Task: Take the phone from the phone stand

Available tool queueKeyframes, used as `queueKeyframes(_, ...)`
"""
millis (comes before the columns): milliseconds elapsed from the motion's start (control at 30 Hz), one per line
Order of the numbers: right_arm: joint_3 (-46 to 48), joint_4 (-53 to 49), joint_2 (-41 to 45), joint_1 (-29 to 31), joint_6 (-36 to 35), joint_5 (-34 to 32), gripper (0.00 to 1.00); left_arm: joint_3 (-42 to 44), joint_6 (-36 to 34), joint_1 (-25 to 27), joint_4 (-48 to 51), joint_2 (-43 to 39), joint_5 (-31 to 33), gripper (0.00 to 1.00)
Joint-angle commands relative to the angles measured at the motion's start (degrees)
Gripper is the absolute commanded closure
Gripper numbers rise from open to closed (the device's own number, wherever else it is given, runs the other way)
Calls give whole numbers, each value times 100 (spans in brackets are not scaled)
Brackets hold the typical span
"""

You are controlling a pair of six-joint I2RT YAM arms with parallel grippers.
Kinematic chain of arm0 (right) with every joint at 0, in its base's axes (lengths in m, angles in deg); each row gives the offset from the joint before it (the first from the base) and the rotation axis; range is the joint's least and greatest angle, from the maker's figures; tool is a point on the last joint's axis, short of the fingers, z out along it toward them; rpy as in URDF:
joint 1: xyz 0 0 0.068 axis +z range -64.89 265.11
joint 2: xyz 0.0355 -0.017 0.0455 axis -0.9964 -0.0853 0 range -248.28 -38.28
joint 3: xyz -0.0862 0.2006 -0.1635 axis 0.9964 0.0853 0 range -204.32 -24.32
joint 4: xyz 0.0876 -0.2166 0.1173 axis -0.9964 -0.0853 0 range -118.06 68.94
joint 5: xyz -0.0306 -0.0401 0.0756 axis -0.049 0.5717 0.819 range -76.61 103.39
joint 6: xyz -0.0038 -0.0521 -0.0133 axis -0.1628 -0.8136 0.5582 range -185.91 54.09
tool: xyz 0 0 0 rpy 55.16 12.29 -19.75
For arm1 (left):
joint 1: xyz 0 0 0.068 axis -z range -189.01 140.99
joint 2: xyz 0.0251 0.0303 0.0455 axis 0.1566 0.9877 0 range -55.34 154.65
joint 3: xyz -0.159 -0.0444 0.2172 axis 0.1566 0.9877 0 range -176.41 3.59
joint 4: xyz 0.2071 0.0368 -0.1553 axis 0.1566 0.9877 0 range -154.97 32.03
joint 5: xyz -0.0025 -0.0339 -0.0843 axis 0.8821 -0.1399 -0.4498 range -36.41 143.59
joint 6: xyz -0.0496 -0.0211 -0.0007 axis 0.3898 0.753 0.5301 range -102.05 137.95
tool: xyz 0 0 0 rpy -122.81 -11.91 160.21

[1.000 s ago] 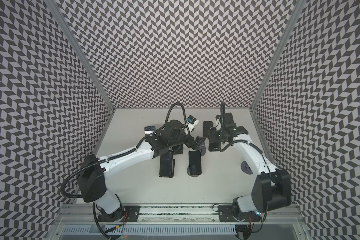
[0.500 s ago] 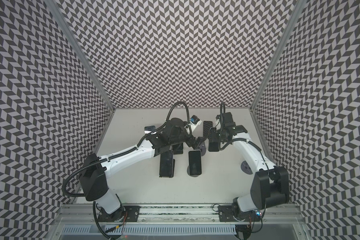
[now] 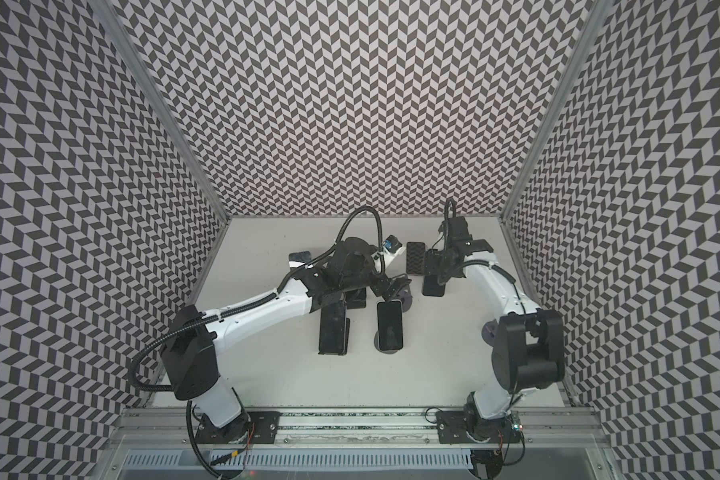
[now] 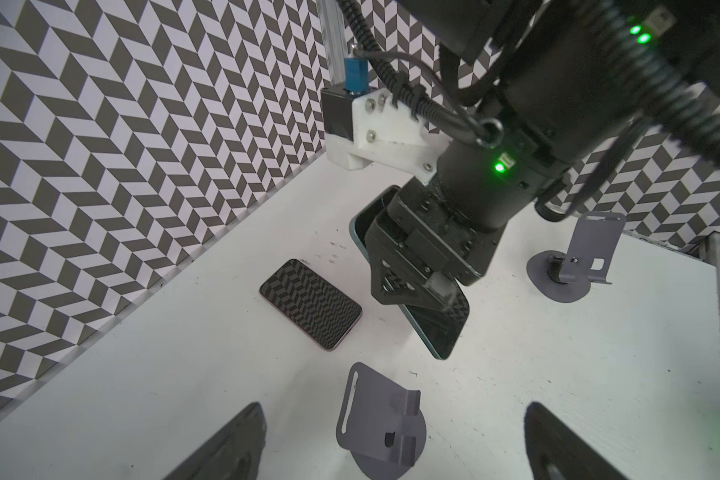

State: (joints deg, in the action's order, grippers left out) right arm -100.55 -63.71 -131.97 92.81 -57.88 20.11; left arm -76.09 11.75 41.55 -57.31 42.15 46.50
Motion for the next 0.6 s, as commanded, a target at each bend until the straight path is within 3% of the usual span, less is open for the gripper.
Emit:
queueKeyframes(0, -140, 538, -8, -16, 216, 91, 52, -99, 160, -20, 47, -15, -158, 3)
queueKeyframes(133, 59, 847, 41, -28, 321, 104, 52, -197, 332, -19, 7, 70, -302, 3)
queueKeyframes(333, -225, 502, -310, -49, 116, -68, 53, -296, 191, -16, -65, 195, -233, 3)
queueKeyframes(567, -120, 337, -40, -205, 84, -93, 53, -703, 25, -20, 195, 338, -146, 3)
